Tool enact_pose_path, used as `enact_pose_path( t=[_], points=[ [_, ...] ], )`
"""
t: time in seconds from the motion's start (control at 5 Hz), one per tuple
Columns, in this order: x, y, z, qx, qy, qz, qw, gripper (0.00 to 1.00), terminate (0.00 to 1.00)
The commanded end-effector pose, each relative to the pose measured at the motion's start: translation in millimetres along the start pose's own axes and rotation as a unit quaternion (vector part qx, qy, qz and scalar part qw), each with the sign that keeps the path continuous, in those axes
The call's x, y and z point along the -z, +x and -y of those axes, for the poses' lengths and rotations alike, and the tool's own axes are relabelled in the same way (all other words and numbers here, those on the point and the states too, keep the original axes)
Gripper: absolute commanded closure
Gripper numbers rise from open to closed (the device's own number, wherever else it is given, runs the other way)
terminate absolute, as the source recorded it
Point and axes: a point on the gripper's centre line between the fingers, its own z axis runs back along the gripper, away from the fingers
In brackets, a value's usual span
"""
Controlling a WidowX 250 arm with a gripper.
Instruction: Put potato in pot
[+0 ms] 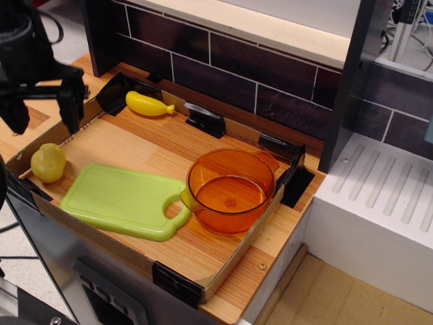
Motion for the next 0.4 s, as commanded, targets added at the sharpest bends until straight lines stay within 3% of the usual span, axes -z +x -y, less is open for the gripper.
enact_pose_path(
  t=[0.0, 0.2],
  points=[
    [15.7, -1.1, -11.0, 0.033, 0.0, -0.018, 0.9993, 0.0, 0.0],
    [23.9, -0.6, -12.3, 0.033, -0.003, -0.02, 0.9992, 0.0, 0.0]
  ],
)
